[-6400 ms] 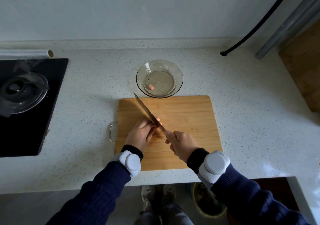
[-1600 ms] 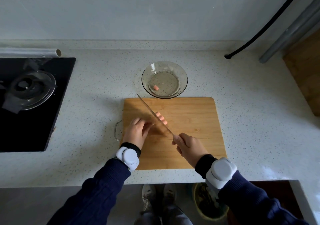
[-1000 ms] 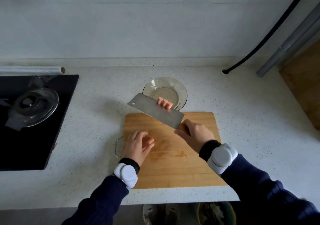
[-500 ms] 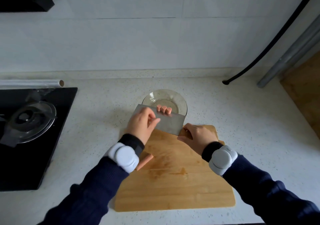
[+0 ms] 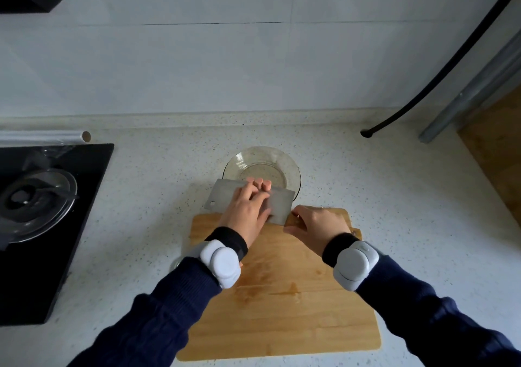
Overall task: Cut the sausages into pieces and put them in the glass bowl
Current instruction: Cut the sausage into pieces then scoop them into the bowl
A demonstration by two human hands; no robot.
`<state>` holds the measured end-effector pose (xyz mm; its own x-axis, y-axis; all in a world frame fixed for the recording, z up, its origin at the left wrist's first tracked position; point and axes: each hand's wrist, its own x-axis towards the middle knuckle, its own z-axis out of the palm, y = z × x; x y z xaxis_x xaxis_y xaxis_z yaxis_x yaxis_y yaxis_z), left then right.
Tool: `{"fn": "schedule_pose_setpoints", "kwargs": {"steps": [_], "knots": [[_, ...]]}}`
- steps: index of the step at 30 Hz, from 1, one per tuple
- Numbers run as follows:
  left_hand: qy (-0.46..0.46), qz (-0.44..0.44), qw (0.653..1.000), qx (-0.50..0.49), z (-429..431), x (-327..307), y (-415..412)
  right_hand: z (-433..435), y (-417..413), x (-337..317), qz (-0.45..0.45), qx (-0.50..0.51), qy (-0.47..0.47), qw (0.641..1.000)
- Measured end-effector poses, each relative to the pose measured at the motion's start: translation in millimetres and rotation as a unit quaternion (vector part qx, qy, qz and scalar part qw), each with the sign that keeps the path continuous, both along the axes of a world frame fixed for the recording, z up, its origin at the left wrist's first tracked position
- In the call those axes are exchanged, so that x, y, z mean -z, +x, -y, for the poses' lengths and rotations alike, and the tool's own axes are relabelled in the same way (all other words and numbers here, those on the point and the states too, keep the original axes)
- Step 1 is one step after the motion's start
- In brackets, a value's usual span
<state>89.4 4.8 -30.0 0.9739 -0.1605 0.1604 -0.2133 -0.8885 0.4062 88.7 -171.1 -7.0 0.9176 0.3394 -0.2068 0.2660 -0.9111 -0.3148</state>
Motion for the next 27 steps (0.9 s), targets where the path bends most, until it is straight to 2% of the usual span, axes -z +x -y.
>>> {"fn": "schedule_pose_setpoints", "kwargs": {"steps": [13, 21, 27], "knots": [[-0.053, -0.053, 0.997, 0.033, 6, 6, 45, 4, 9, 1, 0.007, 0.012, 0.001, 1.0], [-0.033, -0.129, 0.991, 0.002, 6, 2, 64, 2, 3, 5, -0.017, 0.0, 0.015, 1.0], [-0.046, -0.095, 0.994, -0.029, -14, -5, 62, 3, -1, 9, -0.027, 0.013, 0.014, 0.999]]}}
